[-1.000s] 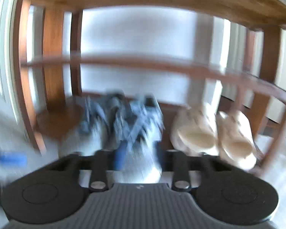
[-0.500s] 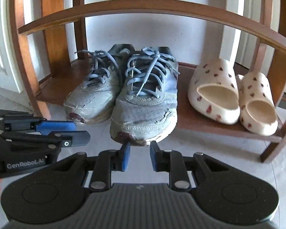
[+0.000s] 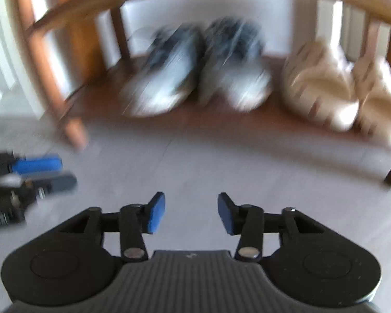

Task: Organize scattered shoes
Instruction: 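Open the right tool and withdraw from the grey sneakers, then move the right tool down to the black slides on the floor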

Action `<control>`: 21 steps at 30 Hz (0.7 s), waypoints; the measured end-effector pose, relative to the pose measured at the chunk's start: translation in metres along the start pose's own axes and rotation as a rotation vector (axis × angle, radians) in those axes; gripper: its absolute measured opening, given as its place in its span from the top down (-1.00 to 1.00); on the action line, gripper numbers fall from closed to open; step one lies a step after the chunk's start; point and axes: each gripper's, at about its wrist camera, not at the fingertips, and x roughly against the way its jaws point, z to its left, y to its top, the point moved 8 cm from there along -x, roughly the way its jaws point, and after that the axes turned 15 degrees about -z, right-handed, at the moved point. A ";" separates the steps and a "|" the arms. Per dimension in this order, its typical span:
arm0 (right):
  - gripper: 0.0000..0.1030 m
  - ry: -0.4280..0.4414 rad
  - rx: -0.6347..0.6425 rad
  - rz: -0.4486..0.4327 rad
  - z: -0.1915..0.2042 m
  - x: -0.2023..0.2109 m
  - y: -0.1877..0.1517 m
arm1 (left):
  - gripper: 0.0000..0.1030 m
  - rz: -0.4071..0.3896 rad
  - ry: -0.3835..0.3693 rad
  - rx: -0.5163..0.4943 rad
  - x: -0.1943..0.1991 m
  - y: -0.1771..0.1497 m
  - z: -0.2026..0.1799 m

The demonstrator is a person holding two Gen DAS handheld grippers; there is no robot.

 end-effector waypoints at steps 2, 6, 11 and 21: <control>-0.22 0.079 0.017 0.061 0.037 -0.001 -0.021 | 0.20 0.032 0.086 0.028 0.027 -0.009 0.032; -0.24 0.244 0.060 0.150 0.111 -0.012 -0.035 | 0.20 0.034 0.261 0.042 0.087 -0.010 0.090; -0.27 0.500 0.104 0.252 0.231 -0.029 -0.025 | -0.13 -0.036 0.515 0.005 0.195 0.008 0.161; -0.27 0.741 0.330 0.310 0.403 0.000 -0.026 | -0.15 -0.068 0.895 -0.015 0.322 -0.037 0.245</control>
